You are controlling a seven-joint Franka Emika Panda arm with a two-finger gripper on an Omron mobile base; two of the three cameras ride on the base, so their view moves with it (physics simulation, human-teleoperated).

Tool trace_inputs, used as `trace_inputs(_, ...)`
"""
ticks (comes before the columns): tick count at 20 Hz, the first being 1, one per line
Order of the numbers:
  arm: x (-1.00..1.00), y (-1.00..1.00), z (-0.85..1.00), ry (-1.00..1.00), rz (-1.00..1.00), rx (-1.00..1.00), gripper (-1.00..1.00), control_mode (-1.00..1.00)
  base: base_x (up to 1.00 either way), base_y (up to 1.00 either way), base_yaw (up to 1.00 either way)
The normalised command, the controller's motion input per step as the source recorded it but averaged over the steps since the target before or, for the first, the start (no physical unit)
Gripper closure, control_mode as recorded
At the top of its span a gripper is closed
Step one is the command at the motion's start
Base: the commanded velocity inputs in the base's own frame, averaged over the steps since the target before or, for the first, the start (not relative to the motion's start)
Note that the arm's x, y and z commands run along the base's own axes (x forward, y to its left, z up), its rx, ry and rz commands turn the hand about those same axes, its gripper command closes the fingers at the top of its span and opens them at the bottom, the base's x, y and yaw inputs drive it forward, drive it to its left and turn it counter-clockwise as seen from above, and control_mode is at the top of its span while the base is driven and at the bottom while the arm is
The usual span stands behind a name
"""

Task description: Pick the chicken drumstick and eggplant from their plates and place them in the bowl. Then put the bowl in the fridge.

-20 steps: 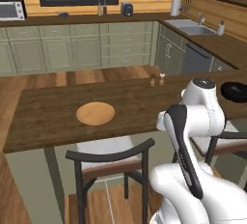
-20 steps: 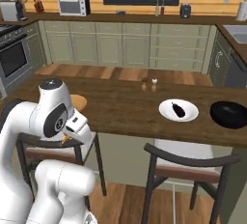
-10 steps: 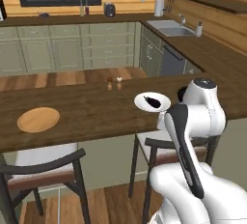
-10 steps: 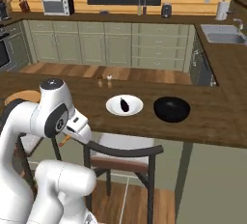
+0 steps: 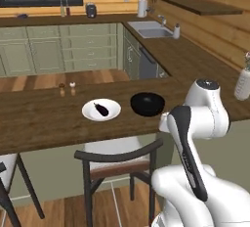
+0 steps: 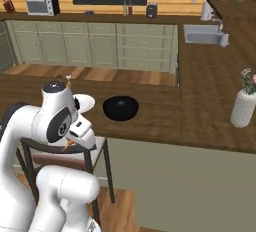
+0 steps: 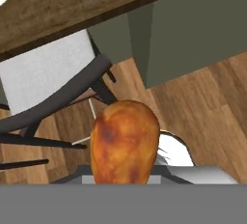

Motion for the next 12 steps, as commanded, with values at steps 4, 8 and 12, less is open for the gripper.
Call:
trace_inputs(4,0.0,0.0,0.0,0.0,0.0,0.0,1.0,1.0,0.46,-0.51,0.0)
trace_inputs(8,0.0,0.0,0.0,0.0,0.0,0.0,1.0,1.0,0.75,-0.19,0.04)
trace_inputs(12,0.0,0.0,0.0,0.0,0.0,0.0,1.0,1.0,0.61,-0.31,0.07)
